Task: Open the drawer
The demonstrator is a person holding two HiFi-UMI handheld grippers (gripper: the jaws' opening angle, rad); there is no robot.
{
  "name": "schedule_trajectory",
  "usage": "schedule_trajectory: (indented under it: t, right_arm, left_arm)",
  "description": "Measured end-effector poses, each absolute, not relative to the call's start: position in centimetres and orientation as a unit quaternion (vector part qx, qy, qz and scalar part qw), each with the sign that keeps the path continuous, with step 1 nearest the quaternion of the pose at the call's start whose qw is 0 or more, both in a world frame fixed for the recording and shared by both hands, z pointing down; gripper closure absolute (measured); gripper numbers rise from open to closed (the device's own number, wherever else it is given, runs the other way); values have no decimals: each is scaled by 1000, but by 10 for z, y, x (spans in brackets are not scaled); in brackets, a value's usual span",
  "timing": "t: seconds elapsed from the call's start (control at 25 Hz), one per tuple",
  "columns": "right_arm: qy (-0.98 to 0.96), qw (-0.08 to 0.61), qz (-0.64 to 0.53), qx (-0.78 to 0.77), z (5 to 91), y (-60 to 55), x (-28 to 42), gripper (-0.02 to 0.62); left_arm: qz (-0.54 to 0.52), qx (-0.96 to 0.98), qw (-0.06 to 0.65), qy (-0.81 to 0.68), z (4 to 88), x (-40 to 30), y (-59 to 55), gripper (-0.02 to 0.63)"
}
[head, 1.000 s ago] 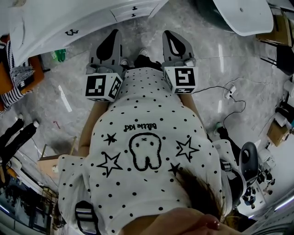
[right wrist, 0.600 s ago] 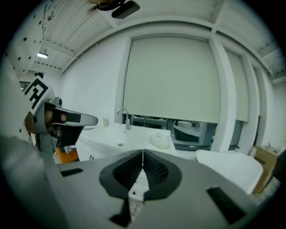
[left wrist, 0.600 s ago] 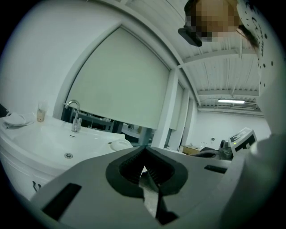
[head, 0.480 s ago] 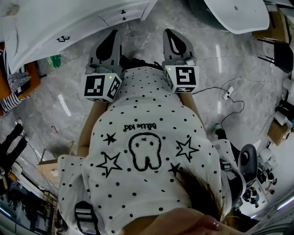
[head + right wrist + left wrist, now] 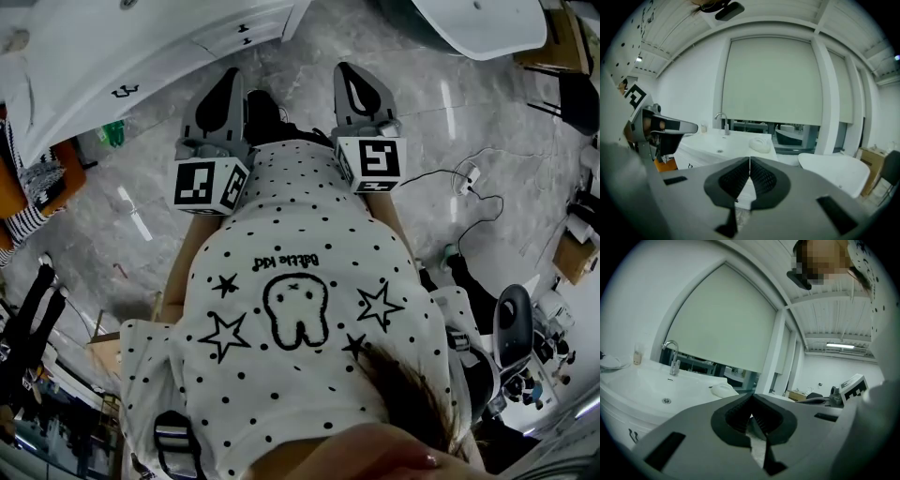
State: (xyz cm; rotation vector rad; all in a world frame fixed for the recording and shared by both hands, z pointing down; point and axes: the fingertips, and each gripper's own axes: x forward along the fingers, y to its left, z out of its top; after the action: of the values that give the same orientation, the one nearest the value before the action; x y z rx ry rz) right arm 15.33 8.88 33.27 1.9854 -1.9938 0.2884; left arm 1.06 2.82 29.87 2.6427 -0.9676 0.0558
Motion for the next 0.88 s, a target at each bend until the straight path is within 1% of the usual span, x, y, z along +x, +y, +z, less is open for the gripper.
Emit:
schedule_trajectory:
  t: [0.24,0.44,0.6,0.76,0.88]
  right_arm:
    - [-689,162,90,700,328,87,159,581]
    - [-695,167,75,695,304,64,161,581]
    - [-704,169,77,686,297,41,142,581]
    - [-700,166,81,690,266,-4,134,581]
    - [-697,159,84,694,275,2,140,581]
  left_arm:
    - [9,929,160,-333,291,17,22,602]
    - [-1,931,154,-331,267,25,-2,601]
    - [-6,929,158,-334,260,11,-26,601]
    - [-4,931,156,-331,229,2,-73,601]
    - [0,930,150,-334,237,5,-66,601]
